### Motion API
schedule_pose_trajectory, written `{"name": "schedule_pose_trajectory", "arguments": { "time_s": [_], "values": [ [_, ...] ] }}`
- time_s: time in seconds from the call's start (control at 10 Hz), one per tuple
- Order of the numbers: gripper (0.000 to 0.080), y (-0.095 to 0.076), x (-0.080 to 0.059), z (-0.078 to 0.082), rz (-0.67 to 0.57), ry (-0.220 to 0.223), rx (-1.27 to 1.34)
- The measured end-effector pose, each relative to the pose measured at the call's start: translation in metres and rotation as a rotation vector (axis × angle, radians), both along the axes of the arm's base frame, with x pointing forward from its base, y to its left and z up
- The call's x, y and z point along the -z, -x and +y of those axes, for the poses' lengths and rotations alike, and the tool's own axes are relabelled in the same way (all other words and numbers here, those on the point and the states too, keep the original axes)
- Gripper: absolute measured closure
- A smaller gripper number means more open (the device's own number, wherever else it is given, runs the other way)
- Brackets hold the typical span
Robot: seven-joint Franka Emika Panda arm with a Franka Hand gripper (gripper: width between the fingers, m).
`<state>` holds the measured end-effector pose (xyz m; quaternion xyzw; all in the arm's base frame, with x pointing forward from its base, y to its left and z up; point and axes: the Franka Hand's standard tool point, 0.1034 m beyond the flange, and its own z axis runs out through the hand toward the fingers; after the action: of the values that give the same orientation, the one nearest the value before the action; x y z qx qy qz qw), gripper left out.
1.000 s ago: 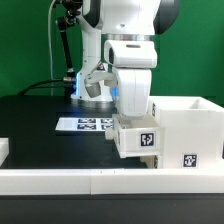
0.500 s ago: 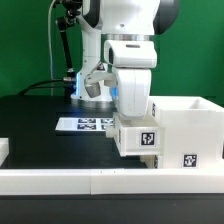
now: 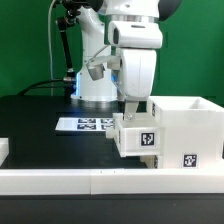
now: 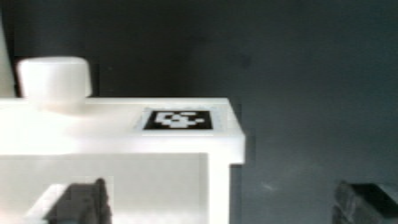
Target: Assemble drawer
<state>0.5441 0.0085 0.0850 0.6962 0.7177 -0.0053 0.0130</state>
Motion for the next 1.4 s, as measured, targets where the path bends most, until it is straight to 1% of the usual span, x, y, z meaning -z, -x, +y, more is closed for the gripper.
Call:
{"name": "schedule_pose_trajectory", "arguments": {
  "time_s": [0.1,0.3,0.4,0.5,0.6,0.7,0.8,0.9,1.0,1.1,1.2,1.3,1.4],
  "values": [
    [0.0154,-0.002,-0.006,-0.007,0.016,0.011,-0.007],
    [0.0151,-0.013,-0.015,-0.022,0.031,0.025,-0.049],
    [0.0150,-0.022,-0.017,-0.033,0.047,0.031,-0.095],
    [0.0150,-0.028,-0.016,-0.041,0.049,0.029,-0.119],
    [0.0150,-0.027,-0.015,-0.040,0.050,0.029,-0.115],
    [0.0150,-0.026,-0.013,-0.044,0.056,-0.007,-0.140],
    [0.0150,-0.023,-0.010,-0.053,0.061,-0.073,-0.124],
    [0.0150,-0.017,0.001,-0.061,0.080,-0.133,-0.122],
    [0.0150,-0.017,0.012,-0.066,0.107,-0.181,-0.129],
    [0.0150,-0.024,0.019,-0.068,0.129,-0.243,-0.116],
    [0.0150,-0.034,0.022,-0.067,0.128,-0.263,-0.082],
    [0.0150,-0.038,0.023,-0.055,0.130,-0.259,-0.071],
    [0.0150,-0.039,0.024,-0.046,0.134,-0.260,-0.062]
  ]
}}
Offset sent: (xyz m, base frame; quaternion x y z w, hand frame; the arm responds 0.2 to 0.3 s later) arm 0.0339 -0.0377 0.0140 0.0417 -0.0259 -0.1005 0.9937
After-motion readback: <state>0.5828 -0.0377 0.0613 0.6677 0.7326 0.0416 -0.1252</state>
